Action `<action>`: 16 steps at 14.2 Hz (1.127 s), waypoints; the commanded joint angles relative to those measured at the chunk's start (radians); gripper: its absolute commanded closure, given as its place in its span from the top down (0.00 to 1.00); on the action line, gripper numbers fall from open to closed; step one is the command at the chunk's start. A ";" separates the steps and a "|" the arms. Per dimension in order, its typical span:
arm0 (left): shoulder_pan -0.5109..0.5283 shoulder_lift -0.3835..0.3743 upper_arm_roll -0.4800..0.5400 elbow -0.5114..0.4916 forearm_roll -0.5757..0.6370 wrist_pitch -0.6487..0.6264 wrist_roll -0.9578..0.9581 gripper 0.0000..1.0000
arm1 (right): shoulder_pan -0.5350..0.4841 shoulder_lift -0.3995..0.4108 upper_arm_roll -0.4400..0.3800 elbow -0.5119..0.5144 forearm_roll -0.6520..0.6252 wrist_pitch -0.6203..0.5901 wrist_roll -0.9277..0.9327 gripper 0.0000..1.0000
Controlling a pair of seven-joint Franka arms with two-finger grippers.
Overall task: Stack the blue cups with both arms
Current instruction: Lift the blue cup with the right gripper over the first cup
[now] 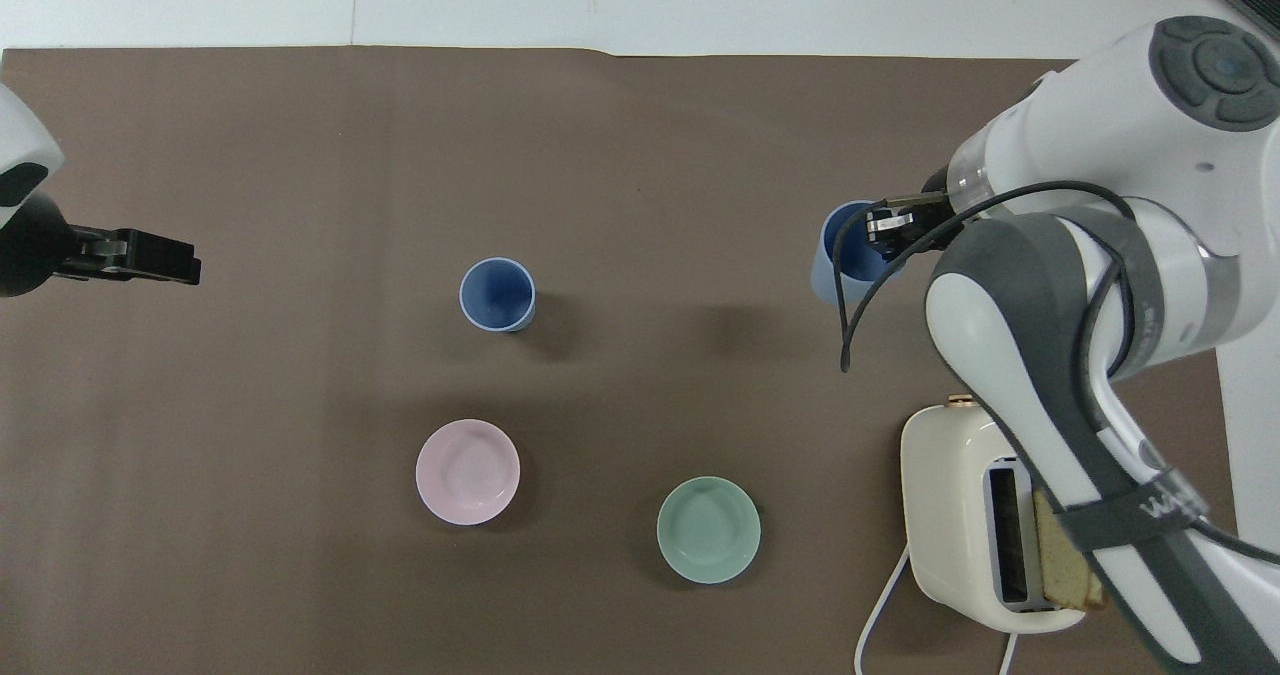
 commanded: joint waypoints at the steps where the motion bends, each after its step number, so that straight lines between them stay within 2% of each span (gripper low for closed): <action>1: 0.015 0.010 -0.006 0.022 -0.011 -0.028 0.011 1.00 | 0.070 0.026 0.002 0.073 -0.016 -0.025 0.066 0.00; 3: 0.015 0.010 -0.006 0.022 -0.013 -0.027 0.011 1.00 | 0.134 0.054 0.000 0.132 -0.017 -0.026 0.163 0.00; 9: 0.017 0.009 -0.006 0.022 -0.013 -0.027 0.011 1.00 | 0.282 0.101 -0.001 0.243 -0.027 -0.013 0.261 0.00; 14: 0.017 0.009 -0.006 0.020 -0.013 -0.024 0.011 1.00 | 0.408 0.224 -0.008 0.393 -0.065 0.006 0.394 0.00; 16: 0.017 0.007 -0.006 0.019 -0.013 -0.024 0.011 1.00 | 0.429 0.264 -0.008 0.423 -0.076 0.035 0.421 0.00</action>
